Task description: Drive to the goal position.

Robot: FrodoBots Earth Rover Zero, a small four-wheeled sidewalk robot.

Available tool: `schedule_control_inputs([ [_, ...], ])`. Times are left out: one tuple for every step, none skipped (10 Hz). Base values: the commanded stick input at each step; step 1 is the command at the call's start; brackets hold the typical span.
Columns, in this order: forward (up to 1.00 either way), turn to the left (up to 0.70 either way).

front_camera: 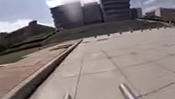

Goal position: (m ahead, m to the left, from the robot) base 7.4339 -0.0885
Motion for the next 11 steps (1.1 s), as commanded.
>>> schedule_control_inputs([
  [0.7,0.0],
  [0.7,0.0],
  [0.7,0.0],
  [0.7,0.0],
  [0.7,0.0],
  [0.7,0.0],
  [0.7,-0.23],
  [0.7,-0.35],
  [0.7,-0.35],
  [0.7,-0.01],
  [0.7,0.0],
])
